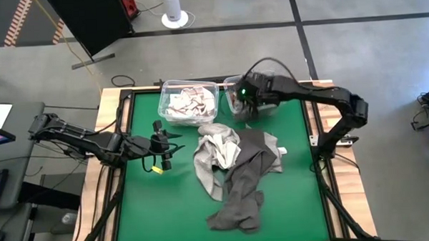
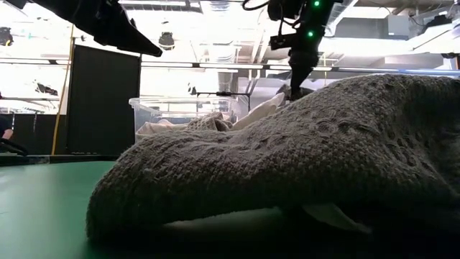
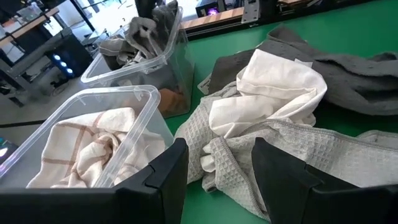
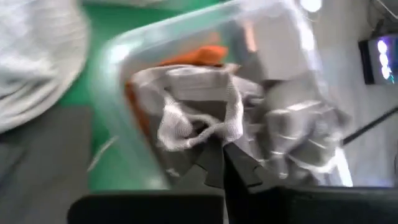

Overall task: Sort towels by color in basket
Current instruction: Put the black striped microfiber towel into the right transparent bin

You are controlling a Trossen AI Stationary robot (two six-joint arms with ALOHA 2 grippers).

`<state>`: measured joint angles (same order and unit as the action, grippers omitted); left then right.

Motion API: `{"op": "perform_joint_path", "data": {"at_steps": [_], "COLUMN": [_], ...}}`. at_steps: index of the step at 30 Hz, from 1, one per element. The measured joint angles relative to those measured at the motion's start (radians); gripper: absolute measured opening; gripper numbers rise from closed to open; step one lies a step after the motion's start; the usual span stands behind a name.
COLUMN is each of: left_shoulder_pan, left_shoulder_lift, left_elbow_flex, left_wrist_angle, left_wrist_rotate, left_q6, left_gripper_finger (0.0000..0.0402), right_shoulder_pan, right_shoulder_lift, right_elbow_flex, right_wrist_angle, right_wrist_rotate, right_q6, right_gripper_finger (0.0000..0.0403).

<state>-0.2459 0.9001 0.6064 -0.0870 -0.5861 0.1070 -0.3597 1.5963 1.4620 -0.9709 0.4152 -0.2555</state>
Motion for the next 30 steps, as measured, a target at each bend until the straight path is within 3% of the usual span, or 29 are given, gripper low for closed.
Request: {"op": "perform_joint_path", "data": {"at_steps": [12, 20, 30], "left_shoulder_pan": [0.000, 0.001, 0.001], "left_shoulder_lift": [0.000, 0.000, 0.000], "left_elbow_flex": [0.000, 0.000, 0.000], "left_wrist_angle": [0.003, 0.003, 0.000], "left_wrist_rotate": [0.000, 0.000, 0.000], "left_q6": [0.000, 0.005, 0.002], "left_gripper_finger": [0.0169, 0.0169, 0.0169], "right_shoulder_pan": [-0.339, -0.319, -0.322], "right_shoulder_lift": [0.093, 0.280, 0.473], "right_elbow_flex": [0.035, 0.035, 0.043], "right_wrist_angle": [-0.047, -0.069, -0.066], "right_wrist_rotate": [-0.235, -0.269, -0.309], "right_q6": [0.357, 0.491, 0.521], "right_gripper_finger": [0.0014, 0.0023, 0.0031]}}
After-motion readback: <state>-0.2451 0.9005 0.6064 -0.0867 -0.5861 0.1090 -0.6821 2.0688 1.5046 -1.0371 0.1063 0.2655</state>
